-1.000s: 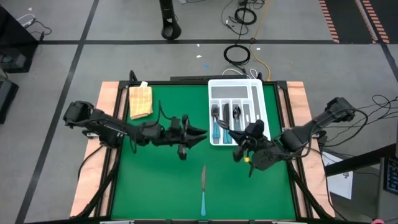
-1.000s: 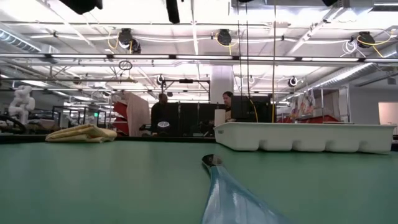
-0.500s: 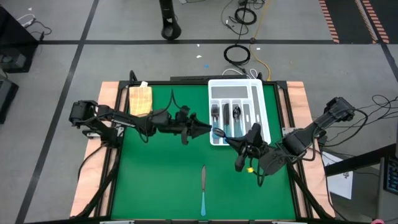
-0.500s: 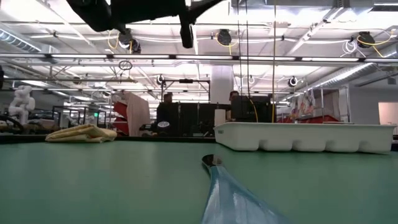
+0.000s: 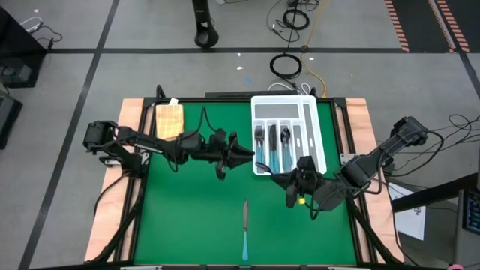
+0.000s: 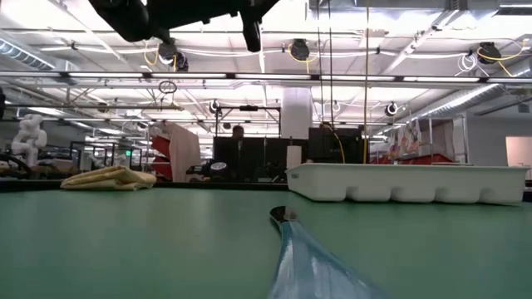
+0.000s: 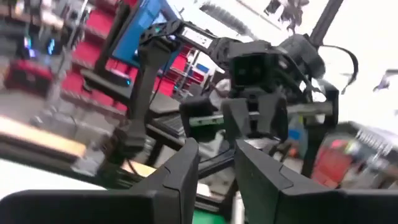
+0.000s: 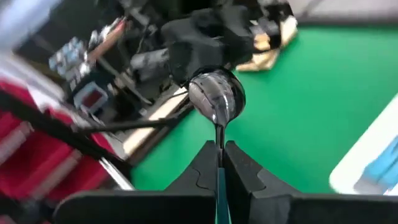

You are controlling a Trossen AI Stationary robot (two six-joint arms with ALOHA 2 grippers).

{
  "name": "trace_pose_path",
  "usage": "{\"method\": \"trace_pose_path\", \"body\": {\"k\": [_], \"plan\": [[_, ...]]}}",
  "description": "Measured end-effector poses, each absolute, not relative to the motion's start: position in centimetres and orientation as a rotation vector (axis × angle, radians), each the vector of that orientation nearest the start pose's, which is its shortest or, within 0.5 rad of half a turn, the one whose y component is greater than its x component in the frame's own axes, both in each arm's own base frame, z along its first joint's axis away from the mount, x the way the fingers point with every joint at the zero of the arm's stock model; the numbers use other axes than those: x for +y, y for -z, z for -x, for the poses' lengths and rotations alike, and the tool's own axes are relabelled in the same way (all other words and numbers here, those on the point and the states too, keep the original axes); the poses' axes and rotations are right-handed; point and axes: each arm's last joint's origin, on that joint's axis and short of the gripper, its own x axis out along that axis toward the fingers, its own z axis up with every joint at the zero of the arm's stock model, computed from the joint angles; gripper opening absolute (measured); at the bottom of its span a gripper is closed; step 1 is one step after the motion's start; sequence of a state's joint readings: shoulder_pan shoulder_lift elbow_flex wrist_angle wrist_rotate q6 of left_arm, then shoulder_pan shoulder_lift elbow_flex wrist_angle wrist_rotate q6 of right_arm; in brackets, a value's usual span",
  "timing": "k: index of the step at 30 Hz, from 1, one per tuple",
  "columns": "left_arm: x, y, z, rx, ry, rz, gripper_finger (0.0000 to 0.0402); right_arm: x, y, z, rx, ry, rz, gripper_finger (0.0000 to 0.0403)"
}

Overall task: Sort silverware
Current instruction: Put the blue spoon into the silverware organizer

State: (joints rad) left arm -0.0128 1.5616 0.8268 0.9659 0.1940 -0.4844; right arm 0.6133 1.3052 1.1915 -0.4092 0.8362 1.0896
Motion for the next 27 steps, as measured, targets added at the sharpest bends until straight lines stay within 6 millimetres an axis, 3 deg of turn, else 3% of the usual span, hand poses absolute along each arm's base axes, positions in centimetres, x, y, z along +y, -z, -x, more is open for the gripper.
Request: {"method": "trace_pose_path", "body": {"k": [5,10,27], "plan": [[-1.0,-26.9,-33.3,-0.199,0.221,0.235,0.0109,14.5,-34.9,-23.6,0.151,0.418,-0.966,0.0],[-1.1,-27.0,-33.3,-0.228,0.196,0.021,0.0109,14.6,-35.6,-23.8,0.101,0.386,-1.057,0.0],[-0.9,-27.0,-33.3,-0.235,0.178,-0.007,0.0109,11.8,-35.1,-25.3,0.195,0.407,-1.031,0.0]]}}
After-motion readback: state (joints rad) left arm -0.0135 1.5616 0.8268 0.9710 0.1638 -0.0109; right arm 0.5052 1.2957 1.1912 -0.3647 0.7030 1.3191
